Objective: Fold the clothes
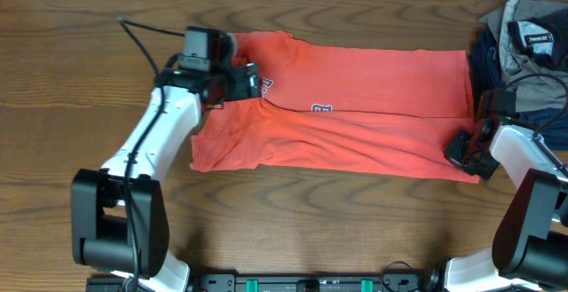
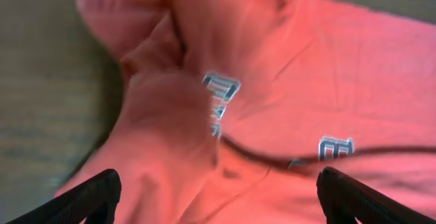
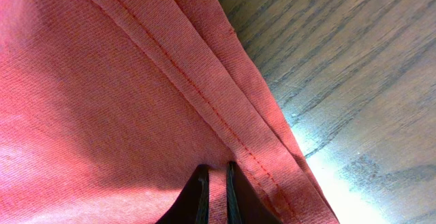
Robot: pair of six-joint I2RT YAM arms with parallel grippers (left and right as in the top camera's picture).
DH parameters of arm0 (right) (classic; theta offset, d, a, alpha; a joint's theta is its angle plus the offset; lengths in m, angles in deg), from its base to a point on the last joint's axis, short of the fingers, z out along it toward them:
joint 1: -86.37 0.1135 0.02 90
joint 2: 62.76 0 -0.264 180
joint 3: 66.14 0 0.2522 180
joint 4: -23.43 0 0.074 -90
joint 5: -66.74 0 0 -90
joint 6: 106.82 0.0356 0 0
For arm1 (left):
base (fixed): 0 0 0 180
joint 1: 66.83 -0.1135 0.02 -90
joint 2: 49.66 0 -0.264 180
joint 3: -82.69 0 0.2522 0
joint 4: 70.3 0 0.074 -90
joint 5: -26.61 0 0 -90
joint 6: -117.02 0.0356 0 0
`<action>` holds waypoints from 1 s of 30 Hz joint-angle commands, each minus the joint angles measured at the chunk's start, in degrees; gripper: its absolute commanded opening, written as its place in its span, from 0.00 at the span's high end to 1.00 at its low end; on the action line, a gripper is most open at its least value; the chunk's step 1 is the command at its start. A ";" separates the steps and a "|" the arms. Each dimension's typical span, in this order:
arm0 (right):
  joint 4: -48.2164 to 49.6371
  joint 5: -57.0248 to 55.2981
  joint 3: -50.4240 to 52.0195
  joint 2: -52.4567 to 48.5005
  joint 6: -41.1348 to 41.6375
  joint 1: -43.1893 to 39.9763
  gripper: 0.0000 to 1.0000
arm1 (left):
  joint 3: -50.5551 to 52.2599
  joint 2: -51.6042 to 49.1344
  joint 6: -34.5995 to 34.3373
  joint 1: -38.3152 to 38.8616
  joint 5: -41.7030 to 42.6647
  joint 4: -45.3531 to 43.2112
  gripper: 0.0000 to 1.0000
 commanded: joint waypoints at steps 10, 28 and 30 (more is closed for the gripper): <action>-1.18 0.61 1.55 -0.85 -2.43 -0.37 0.90 | -0.26 -7.89 -1.64 5.25 -13.51 -3.74 0.36; -1.18 0.61 1.55 -0.85 -2.49 -0.37 0.89 | -0.59 2.38 -0.70 5.25 5.57 -4.09 0.94; -1.18 0.61 1.55 -0.85 -2.49 -0.37 0.89 | -0.59 3.50 -0.74 5.35 7.63 -4.00 0.94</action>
